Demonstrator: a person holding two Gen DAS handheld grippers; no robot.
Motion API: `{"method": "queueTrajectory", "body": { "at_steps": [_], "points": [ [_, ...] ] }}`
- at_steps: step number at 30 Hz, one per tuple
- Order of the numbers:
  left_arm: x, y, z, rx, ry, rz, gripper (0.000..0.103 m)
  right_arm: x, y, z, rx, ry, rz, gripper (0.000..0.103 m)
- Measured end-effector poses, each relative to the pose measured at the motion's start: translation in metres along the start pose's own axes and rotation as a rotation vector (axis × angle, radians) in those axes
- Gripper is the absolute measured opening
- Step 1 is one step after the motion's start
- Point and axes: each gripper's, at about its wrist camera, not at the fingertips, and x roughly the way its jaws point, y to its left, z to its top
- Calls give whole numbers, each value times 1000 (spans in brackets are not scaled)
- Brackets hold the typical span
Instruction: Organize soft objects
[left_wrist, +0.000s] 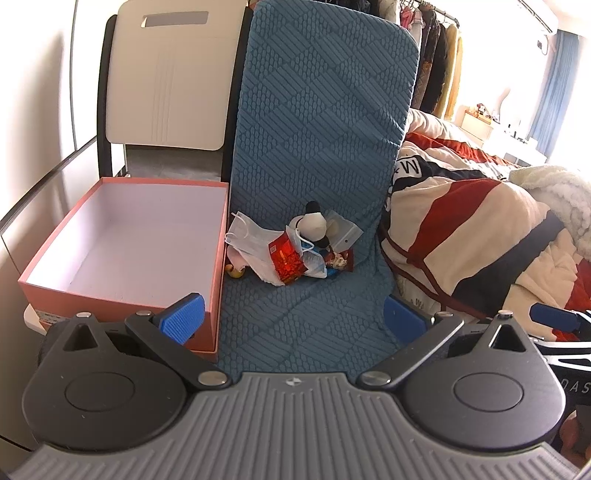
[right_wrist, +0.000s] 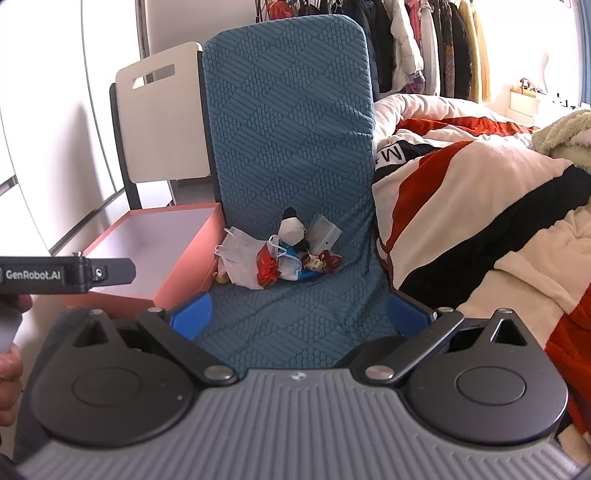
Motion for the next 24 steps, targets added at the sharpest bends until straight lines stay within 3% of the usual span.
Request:
{"method": "queueTrajectory", "body": {
  "at_steps": [24],
  "points": [
    [14, 5, -6, 5, 39, -12, 103, 11, -8, -4, 30, 30, 6, 103]
  ]
}}
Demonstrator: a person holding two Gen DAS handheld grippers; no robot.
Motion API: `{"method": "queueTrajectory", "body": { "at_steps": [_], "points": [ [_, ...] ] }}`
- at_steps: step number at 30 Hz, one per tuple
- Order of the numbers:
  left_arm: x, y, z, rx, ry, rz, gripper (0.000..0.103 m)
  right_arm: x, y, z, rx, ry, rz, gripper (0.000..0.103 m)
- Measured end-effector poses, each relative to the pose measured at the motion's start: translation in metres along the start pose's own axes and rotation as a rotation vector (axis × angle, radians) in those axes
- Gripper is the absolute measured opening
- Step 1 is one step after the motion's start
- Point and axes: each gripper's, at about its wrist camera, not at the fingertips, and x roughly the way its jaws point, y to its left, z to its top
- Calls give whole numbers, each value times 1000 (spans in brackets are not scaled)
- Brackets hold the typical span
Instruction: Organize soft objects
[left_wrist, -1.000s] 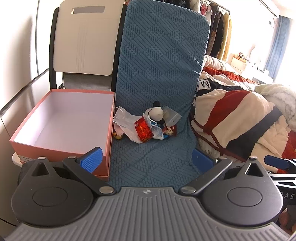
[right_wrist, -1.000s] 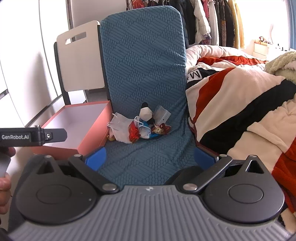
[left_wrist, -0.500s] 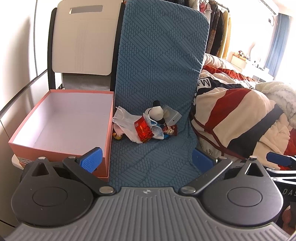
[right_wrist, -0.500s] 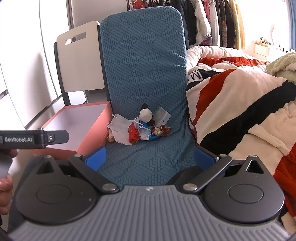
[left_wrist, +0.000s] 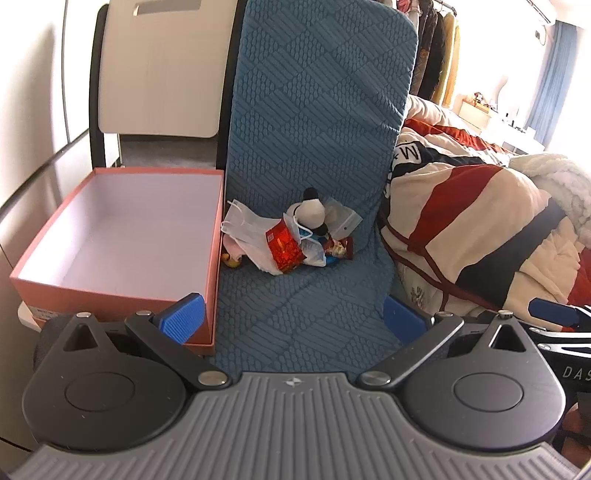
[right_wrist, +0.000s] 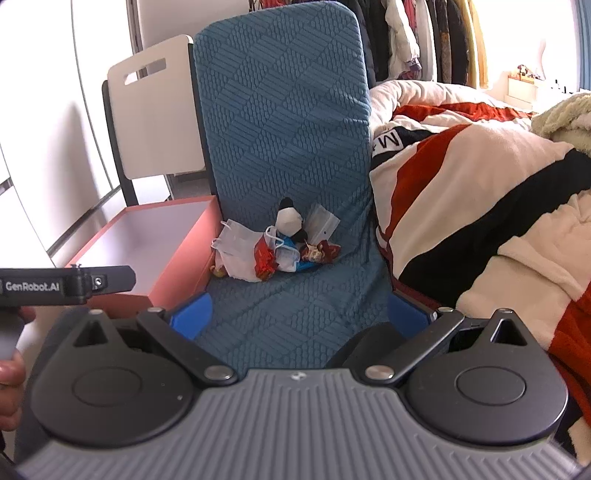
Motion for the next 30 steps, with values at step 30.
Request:
{"method": "queueTrajectory", "body": {
  "at_steps": [30],
  "points": [
    [50, -3, -11, 19, 89, -70, 103, 23, -16, -14, 45, 19, -38, 103]
  ]
}}
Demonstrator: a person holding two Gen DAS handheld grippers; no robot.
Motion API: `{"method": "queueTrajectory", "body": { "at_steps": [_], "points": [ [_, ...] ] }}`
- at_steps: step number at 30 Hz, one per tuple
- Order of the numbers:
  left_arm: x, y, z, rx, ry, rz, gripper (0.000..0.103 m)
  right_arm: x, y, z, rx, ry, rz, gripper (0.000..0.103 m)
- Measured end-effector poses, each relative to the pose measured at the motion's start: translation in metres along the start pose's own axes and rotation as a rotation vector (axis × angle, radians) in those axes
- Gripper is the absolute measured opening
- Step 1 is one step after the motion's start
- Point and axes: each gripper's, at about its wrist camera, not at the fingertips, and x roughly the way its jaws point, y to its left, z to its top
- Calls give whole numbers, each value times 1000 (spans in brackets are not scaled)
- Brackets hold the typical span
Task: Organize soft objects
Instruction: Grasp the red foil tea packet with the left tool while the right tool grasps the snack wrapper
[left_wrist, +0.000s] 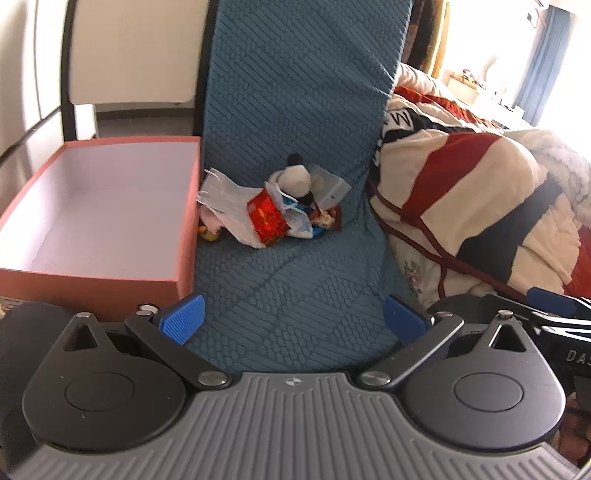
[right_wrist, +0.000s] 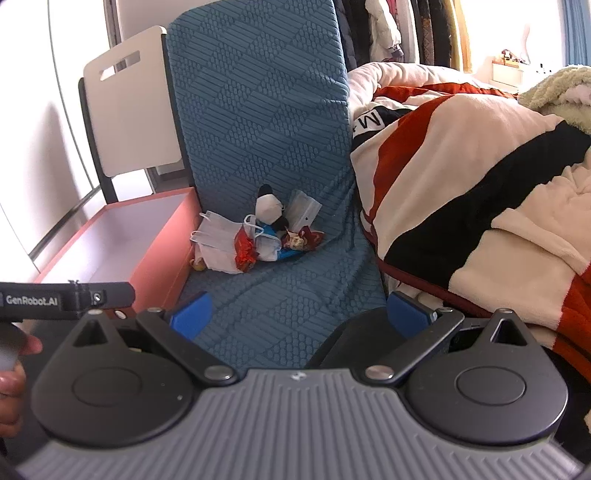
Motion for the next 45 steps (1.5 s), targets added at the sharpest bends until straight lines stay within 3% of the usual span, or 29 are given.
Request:
{"method": "queueTrajectory", "body": {
  "at_steps": [16, 21, 30, 34, 40, 45],
  "points": [
    [74, 5, 21, 56, 40, 2, 103, 58, -10, 9, 41, 23, -9, 103],
    [101, 6, 23, 131, 62, 13, 103, 88, -10, 15, 59, 31, -9, 103],
    [140, 16, 37, 137, 35, 45, 103, 127, -13, 21, 126, -24, 23, 103],
    [153, 17, 39, 143, -22, 47, 103, 143, -10, 24, 114, -36, 24, 103],
    [164, 10, 33, 152, -24, 0, 103, 160, -14, 31, 122, -113, 100, 103],
    [172, 10, 38, 105, -57, -14, 103, 176, -15, 37, 127, -117, 119, 99]
  ]
}}
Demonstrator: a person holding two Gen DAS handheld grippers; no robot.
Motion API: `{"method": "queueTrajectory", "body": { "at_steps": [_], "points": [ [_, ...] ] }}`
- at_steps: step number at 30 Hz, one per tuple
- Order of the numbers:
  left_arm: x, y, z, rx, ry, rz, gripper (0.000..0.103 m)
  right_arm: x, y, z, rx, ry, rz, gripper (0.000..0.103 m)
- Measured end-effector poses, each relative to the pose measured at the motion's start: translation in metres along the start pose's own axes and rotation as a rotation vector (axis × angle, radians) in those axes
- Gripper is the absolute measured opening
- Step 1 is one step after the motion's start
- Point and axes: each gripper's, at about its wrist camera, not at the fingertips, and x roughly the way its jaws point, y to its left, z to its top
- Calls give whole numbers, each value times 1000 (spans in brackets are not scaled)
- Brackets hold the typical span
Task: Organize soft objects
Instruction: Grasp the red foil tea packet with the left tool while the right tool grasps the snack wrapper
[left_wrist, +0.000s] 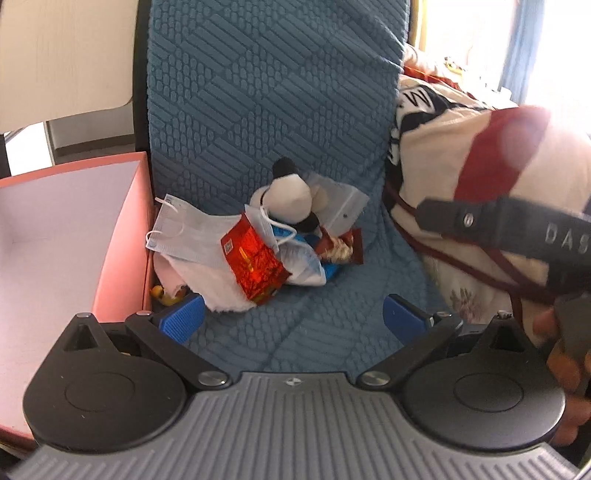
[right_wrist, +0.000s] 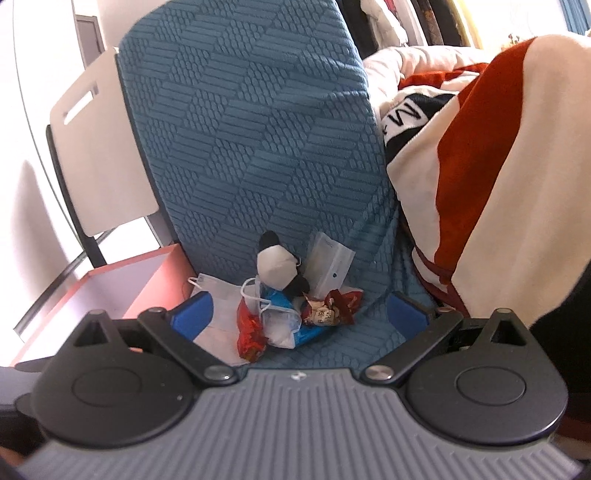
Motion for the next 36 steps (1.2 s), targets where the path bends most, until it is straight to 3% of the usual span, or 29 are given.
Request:
{"method": "queueTrajectory", "body": {
  "at_steps": [6, 8, 11, 17, 22, 27, 36],
  "points": [
    [21, 8, 8, -32, -2, 14, 103, 15, 0, 4, -12, -7, 10, 98],
    [28, 9, 10, -33, 1, 18, 102, 20, 0, 5, -14, -4, 4, 89],
    [40, 10, 15, -28, -1, 20, 94, 33, -6, 6, 4, 32, 30, 77],
    [67, 12, 22, -49, 12, 11, 79, 61, -18, 6, 52, 99, 44, 69],
    [94, 15, 25, -51, 29, 45, 69, 92, -32, 6, 123, 185, 27, 67],
    [117, 31, 21, -123, 77, 60, 68, 117, -40, 2, 159, 258, 17, 67],
    [142, 51, 16, -264, 117, -5, 68, 149, -46, -4, 225, 338, 30, 68]
  ]
}}
